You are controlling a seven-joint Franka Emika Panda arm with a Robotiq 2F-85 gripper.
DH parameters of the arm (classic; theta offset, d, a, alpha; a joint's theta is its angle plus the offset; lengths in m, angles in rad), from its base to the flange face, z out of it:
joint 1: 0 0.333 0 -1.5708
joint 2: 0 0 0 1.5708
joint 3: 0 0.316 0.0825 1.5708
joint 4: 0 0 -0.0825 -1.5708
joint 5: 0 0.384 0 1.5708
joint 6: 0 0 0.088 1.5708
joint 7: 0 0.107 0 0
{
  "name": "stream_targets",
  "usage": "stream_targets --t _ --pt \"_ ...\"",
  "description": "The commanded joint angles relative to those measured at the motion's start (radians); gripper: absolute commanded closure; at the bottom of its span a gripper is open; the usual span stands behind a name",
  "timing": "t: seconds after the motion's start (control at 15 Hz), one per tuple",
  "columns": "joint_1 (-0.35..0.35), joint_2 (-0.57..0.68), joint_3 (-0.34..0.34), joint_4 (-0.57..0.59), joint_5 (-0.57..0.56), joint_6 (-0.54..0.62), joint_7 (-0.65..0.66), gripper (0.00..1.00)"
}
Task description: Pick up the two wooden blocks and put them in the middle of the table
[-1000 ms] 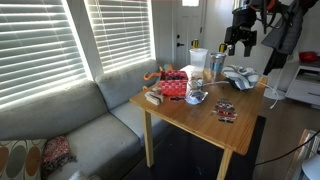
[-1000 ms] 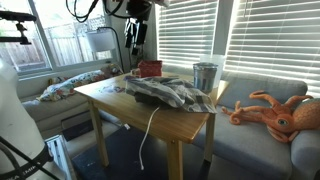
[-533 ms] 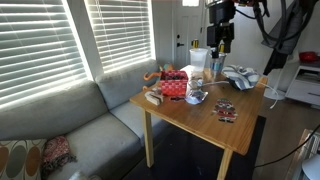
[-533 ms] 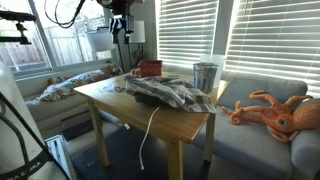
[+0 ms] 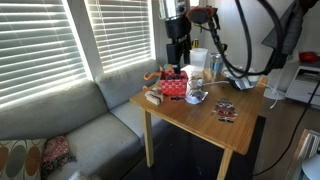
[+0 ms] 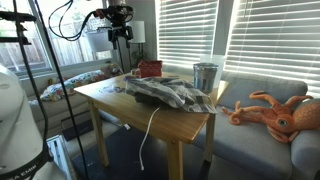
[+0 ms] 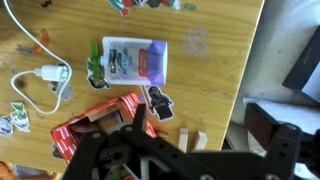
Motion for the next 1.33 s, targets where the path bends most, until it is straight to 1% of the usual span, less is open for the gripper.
stream_targets --t 0.0,0.07,0.13,0.27,0.47,0.53,0.93,1.07,1.27 --pt "0.043 0.155 -0.002 0.118 -0.024 0.1 0.009 0.0" --pt "0.053 0.181 -0.006 0.136 -0.021 0.125 0.004 0.0" --pt "0.047 0.119 -0.02 0.069 -0.004 0.107 0.002 0.0" --pt "0.06 0.169 -0.021 0.103 -0.002 0.132 0.002 0.0" --pt "0.063 0.183 -0.023 0.123 -0.002 0.132 0.001 0.0" --pt "0.06 0.207 -0.026 0.141 0.019 0.13 0.007 0.0" --pt "0.067 0.295 -0.043 0.162 0.048 0.163 0.057 0.0" --pt "0.079 0.323 -0.051 0.171 0.037 0.172 0.11 0.0" --pt "0.103 0.36 -0.072 0.187 0.02 0.165 0.222 0.0"
